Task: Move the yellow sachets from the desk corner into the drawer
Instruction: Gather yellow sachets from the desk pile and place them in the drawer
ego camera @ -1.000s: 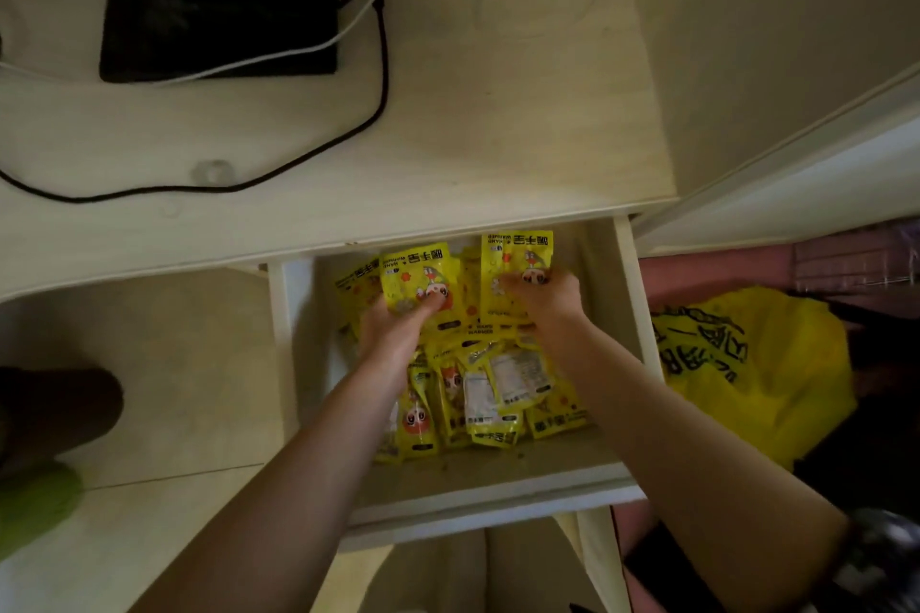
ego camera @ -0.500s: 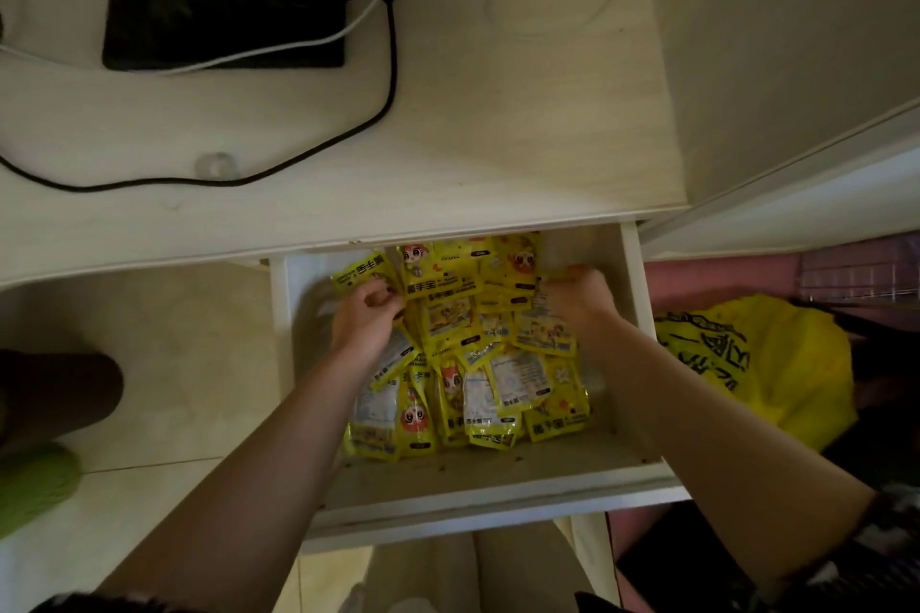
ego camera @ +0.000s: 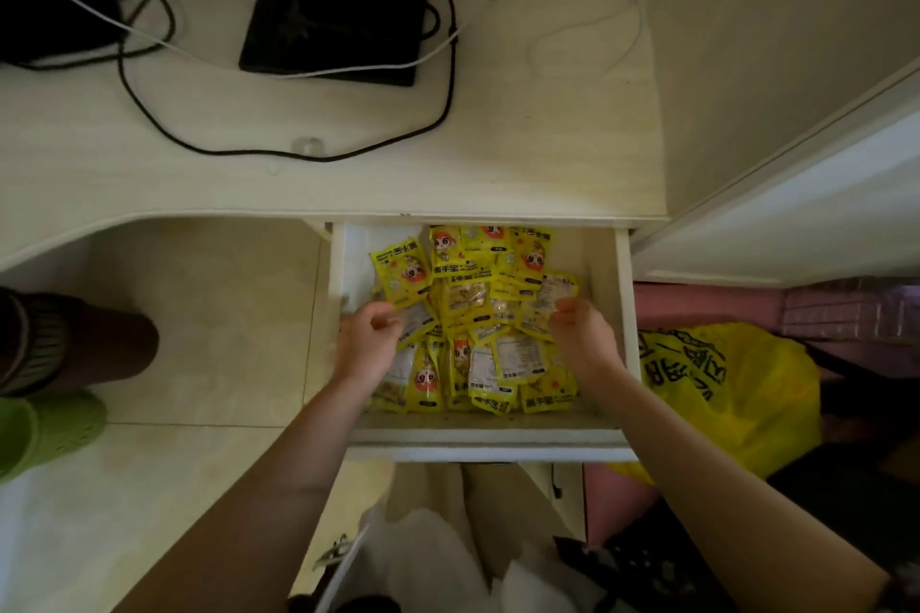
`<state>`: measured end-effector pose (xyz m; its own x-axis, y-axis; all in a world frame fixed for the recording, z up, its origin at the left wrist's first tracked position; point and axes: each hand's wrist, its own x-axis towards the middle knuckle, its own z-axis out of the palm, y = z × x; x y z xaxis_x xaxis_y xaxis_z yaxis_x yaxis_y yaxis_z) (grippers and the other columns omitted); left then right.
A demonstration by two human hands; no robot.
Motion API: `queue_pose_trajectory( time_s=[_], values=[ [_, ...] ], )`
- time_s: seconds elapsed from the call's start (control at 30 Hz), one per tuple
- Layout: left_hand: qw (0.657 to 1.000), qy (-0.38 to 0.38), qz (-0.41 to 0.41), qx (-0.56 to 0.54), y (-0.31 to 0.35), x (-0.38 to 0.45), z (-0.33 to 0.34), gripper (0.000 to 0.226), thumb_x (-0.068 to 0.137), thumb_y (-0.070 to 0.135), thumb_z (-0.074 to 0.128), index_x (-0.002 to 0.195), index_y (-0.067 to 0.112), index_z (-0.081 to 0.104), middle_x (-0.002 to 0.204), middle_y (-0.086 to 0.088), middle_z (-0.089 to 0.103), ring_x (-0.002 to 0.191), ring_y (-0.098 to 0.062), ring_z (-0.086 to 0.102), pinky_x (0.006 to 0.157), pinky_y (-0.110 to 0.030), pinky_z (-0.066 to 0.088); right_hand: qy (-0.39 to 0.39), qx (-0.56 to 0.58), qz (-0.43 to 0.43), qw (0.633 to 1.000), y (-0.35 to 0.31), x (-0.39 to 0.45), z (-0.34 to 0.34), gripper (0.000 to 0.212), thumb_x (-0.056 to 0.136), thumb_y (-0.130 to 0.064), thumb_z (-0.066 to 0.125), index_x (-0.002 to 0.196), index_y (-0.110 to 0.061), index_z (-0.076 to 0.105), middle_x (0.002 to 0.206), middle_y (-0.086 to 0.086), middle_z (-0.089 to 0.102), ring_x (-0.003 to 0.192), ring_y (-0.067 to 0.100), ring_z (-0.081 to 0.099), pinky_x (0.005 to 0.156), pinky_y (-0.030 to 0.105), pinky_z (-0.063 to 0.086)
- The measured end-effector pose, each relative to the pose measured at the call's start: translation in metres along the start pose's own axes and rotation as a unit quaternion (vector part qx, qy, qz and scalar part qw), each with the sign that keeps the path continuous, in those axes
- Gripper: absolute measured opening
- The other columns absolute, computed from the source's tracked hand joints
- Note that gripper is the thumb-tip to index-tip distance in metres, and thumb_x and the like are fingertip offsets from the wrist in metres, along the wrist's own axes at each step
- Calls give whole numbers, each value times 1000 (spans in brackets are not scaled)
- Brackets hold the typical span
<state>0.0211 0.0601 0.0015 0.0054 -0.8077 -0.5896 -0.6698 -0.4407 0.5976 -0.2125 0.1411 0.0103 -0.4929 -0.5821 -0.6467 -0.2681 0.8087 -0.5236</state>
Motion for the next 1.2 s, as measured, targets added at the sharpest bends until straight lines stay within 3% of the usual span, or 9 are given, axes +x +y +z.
queue_pose_trajectory(
  time_s=[0.23, 0.37, 0.47, 0.53, 0.6, 0.73, 1.03, 1.13, 1.2],
  values=[
    [999, 39, 7, -36, -19, -56, -21, 18, 88, 15, 64, 105, 13, 69, 99, -1, 68, 90, -14, 62, 74, -19, 42, -48, -76, -125, 988, -19, -54, 23, 35, 99, -22, 41, 131, -9, 45, 124, 12, 61, 76, 16, 58, 55, 23, 45],
    [996, 65, 11, -57, -38, -82, -36, 15, 88, 14, 63, 102, 15, 69, 91, 4, 68, 78, -4, 61, 59, -5, 39, -81, -133, -182, 971, -36, -81, 50, 35, 98, -25, 45, 130, -11, 47, 122, 9, 62, 102, 25, 63, 81, 34, 52],
    [994, 84, 24, -60, -58, -98, -51, 17, 89, 13, 61, 104, 14, 69, 92, 2, 69, 82, -9, 62, 64, -7, 39, -99, -176, -221, 954, -50, -100, 76, 31, 97, -23, 45, 125, -12, 50, 112, 9, 64, 100, 28, 62, 79, 37, 53],
    [992, 104, 27, -59, -73, -109, -64, 15, 89, 13, 60, 102, 16, 69, 89, 5, 68, 82, -8, 61, 63, -4, 38, -109, -195, -248, 943, -57, -112, 97, 27, 96, -23, 45, 121, -14, 50, 107, 6, 65, 97, 27, 63, 74, 34, 51],
    [989, 131, 18, -66, -91, -118, -77, 15, 90, 13, 59, 101, 18, 68, 89, 7, 67, 84, -10, 61, 69, -12, 40, -130, -198, -262, 936, -68, -127, 119, 29, 96, -22, 45, 123, -14, 49, 111, 6, 64, 103, 26, 62, 74, 29, 45],
    [984, 167, -13, -59, -135, -135, -113, 18, 93, 17, 57, 107, 20, 67, 95, 9, 66, 89, -7, 60, 79, -18, 42, -171, -203, -290, 919, -95, -159, 168, 35, 96, -19, 44, 130, -14, 46, 124, 9, 59, 117, 24, 55, 93, 35, 47],
    [974, 219, -43, -36, -239, -148, -233, 18, 96, 22, 53, 108, 19, 66, 95, 8, 65, 87, -7, 59, 75, -17, 40, -207, -217, -344, 890, -149, -219, 287, 33, 96, -21, 46, 128, -15, 45, 116, 6, 59, 98, 19, 57, 75, 25, 45],
    [968, 240, -60, -37, -263, -144, -269, 18, 96, 23, 52, 107, 20, 66, 93, 10, 62, 85, -6, 56, 75, -18, 40, -217, -216, -359, 882, -171, -232, 325, 31, 96, -22, 46, 127, -16, 46, 113, 4, 60, 91, 13, 55, 65, 14, 43],
    [964, 254, -66, -40, -276, -138, -291, 18, 96, 24, 53, 106, 21, 67, 92, 9, 64, 85, -7, 57, 74, -20, 40, -217, -213, -374, 876, -188, -240, 347, 32, 96, -21, 47, 127, -15, 47, 111, 4, 60, 92, 14, 56, 70, 18, 46]
  ],
)
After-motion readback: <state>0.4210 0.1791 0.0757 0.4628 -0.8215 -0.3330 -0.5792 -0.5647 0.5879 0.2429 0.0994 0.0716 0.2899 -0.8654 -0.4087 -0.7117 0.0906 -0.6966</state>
